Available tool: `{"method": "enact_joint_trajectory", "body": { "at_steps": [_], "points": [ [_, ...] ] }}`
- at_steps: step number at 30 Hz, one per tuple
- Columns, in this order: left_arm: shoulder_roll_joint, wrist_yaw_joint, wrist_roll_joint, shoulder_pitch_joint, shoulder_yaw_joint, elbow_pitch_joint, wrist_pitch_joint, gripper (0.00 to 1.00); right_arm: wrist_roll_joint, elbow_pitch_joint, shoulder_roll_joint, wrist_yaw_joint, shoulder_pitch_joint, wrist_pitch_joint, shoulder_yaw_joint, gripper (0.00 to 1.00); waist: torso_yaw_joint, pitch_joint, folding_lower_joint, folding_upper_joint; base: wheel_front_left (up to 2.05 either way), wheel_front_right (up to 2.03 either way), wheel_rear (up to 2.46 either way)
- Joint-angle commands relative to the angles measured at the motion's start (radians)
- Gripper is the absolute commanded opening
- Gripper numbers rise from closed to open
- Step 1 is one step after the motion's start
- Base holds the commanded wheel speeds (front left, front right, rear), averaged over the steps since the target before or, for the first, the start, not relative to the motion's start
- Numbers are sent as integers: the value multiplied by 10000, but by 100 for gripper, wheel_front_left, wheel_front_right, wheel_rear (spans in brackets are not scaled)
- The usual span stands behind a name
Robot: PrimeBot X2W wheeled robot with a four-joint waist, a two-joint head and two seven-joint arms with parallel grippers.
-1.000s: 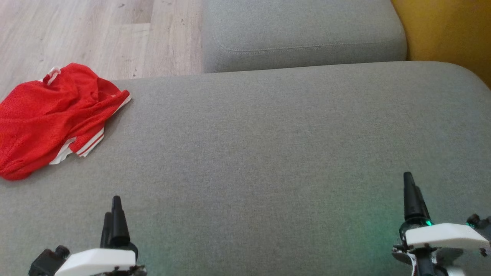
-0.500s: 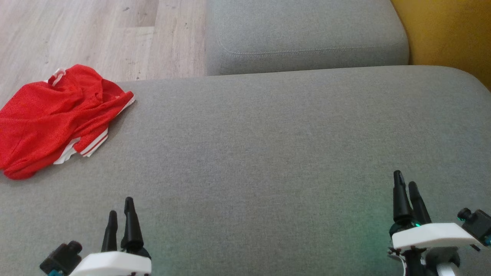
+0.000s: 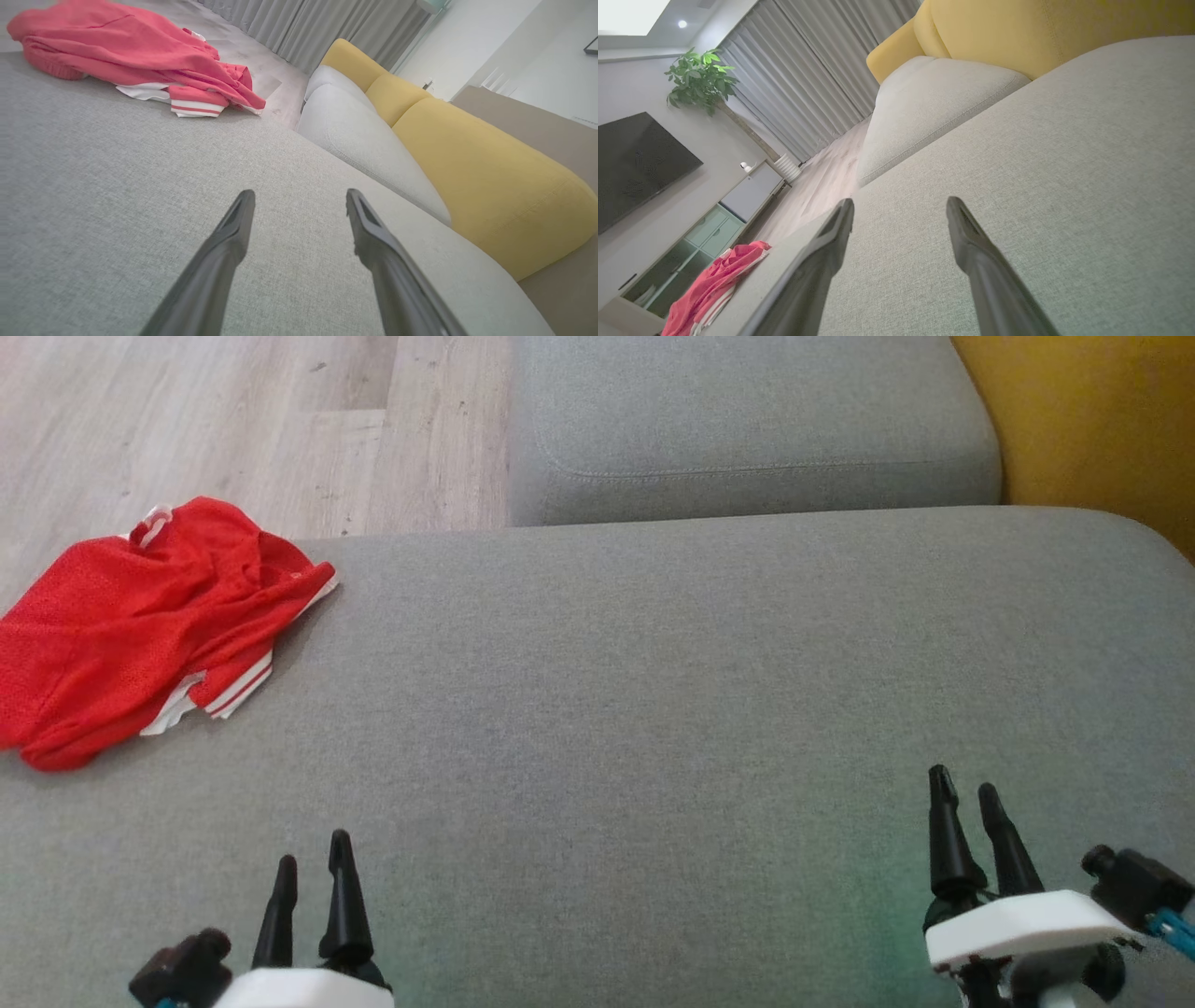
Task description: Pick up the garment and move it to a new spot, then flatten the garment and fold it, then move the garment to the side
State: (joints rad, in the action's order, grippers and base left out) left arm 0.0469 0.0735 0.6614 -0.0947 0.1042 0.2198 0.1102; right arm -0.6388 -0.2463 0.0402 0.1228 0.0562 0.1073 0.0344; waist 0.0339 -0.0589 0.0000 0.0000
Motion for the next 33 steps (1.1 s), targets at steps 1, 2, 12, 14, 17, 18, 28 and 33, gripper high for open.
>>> {"method": "enact_joint_trajectory", "body": {
  "at_steps": [1, 2, 12, 14, 17, 18, 28, 33],
  "points": [
    [92, -47, -335, 273, -76, -313, 160, 100, 337, 297, 71, 49, -243, 198, 235, 100, 10, -7, 0, 0, 0, 0, 0],
    [93, -53, -459, 263, -59, -304, 190, 100, 465, 283, 71, 50, -236, 228, 254, 100, 17, -14, 0, 0, 0, 0, 0],
    [90, -126, -1610, 149, 83, -170, 486, 100, 1734, 193, 78, 56, -195, 522, 480, 100, 57, -90, 0, 0, 0, 0, 0],
    [88, -134, -1816, 124, 106, -150, 545, 100, 1990, 194, 79, 58, -180, 581, 521, 100, 62, -102, 0, 0, 0, 0, 0],
    [86, -148, -2138, 88, 152, -133, 635, 100, 2368, 190, 81, 60, -148, 670, 578, 100, 72, -116, 0, 0, 0, 0, 0],
    [84, -153, -2244, 76, 169, -129, 664, 100, 2493, 187, 82, 60, -138, 699, 595, 100, 77, -120, 0, 0, 0, 0, 0],
    [74, -235, -3267, -34, 293, -80, 962, 100, 3638, 103, 88, 67, -102, 994, 743, 100, 119, -132, 0, 0, 0, 0, 0],
    [68, -283, -3706, -78, 315, -4, 1110, 100, 4203, 0, 91, 70, -121, 1142, 813, 100, 131, -153, 0, 0, 0, 0, 0]
  ]
}}
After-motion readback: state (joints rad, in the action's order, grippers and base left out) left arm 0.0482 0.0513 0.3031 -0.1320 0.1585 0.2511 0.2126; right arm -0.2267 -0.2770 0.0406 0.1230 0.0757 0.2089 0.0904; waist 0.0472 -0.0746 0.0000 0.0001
